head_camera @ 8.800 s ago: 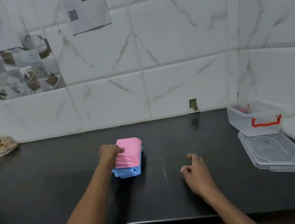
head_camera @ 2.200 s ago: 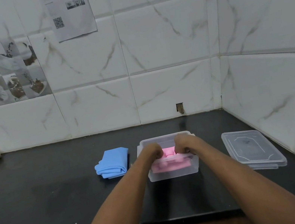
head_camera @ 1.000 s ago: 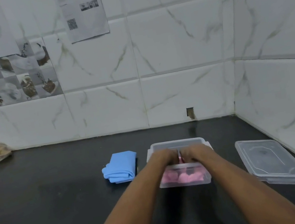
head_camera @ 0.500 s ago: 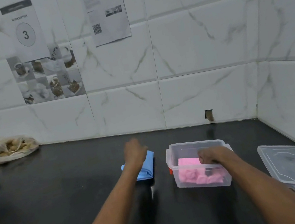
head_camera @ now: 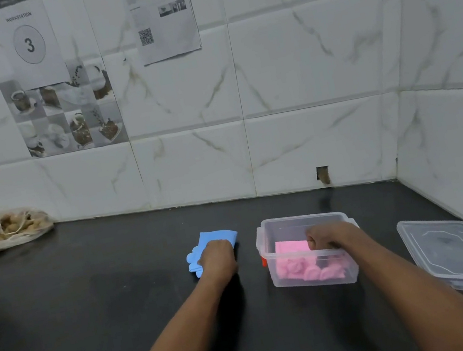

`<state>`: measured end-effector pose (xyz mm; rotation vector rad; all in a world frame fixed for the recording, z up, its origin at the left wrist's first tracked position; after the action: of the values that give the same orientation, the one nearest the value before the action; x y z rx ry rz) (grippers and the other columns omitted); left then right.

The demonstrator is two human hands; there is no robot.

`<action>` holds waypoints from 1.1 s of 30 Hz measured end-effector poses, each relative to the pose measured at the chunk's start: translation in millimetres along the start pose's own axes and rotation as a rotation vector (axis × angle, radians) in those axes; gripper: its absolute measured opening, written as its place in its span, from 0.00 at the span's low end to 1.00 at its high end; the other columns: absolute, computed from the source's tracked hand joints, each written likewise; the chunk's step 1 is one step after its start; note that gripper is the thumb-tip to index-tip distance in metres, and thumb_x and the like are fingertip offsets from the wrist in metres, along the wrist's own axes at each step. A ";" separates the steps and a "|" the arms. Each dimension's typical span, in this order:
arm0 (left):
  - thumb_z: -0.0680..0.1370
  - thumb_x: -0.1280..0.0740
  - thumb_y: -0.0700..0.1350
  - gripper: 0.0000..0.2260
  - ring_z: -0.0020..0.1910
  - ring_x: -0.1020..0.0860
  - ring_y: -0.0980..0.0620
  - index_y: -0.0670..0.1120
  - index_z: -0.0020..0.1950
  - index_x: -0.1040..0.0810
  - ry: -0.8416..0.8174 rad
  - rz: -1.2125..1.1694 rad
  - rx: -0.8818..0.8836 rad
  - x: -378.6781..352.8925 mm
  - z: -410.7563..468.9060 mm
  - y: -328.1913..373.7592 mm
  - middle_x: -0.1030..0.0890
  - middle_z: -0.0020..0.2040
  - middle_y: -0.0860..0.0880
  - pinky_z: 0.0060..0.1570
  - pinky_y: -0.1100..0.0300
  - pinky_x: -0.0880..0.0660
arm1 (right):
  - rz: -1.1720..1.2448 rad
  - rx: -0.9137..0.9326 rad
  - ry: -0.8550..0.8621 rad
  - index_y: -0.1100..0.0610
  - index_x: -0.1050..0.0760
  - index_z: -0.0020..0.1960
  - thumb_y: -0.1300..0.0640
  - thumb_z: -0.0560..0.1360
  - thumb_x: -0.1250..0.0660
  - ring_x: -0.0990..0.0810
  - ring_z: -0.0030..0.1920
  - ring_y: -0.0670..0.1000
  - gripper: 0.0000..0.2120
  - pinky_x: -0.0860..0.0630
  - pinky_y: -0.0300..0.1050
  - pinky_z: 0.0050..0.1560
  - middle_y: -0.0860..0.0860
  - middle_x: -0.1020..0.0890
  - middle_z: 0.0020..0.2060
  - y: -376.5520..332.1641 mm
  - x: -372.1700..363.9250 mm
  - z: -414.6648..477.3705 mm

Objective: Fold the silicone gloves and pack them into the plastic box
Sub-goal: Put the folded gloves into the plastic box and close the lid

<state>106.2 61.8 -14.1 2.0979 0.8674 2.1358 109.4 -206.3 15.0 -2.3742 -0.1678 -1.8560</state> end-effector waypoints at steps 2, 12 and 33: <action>0.72 0.27 0.46 0.12 0.43 0.34 0.52 0.48 0.51 0.26 0.027 0.072 -0.001 2.0 3.5 7.1 0.28 0.50 0.50 0.42 0.62 0.33 | 0.019 -0.007 -0.007 0.52 0.33 0.51 0.59 0.78 0.39 0.29 0.47 0.50 0.04 0.32 0.38 0.45 0.50 0.27 0.49 -0.6 -0.8 -2.8; 0.71 0.41 0.32 0.10 0.41 0.33 0.50 0.47 0.41 0.32 0.331 0.258 -0.375 8.4 -7.2 0.0 0.26 0.40 0.49 0.43 0.58 0.33 | 0.120 -0.068 -0.050 0.59 0.24 0.52 0.59 0.75 0.32 0.25 0.36 0.49 0.07 0.26 0.42 0.41 0.53 0.21 0.44 -10.0 32.7 -38.3; 0.70 0.32 0.34 0.14 0.38 0.19 0.41 0.45 0.53 0.16 0.637 -0.325 -0.870 175.8 -85.6 71.4 0.15 0.38 0.46 0.38 0.49 0.23 | 2.082 0.274 -0.104 0.75 0.31 0.61 0.34 0.74 0.38 0.18 0.51 0.70 0.41 0.18 0.58 0.50 0.74 0.22 0.53 -70.7 62.8 -84.6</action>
<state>35.7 39.0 180.5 0.8310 0.1591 2.3656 32.0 -149.9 98.2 -1.0402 1.3099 -0.4827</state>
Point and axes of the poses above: each hand's wrist, its own z-axis towards the middle knuckle, its own x-axis out of the back of the hand, y = z × x, the point moved 7 cm from there along z, towards the middle knuckle
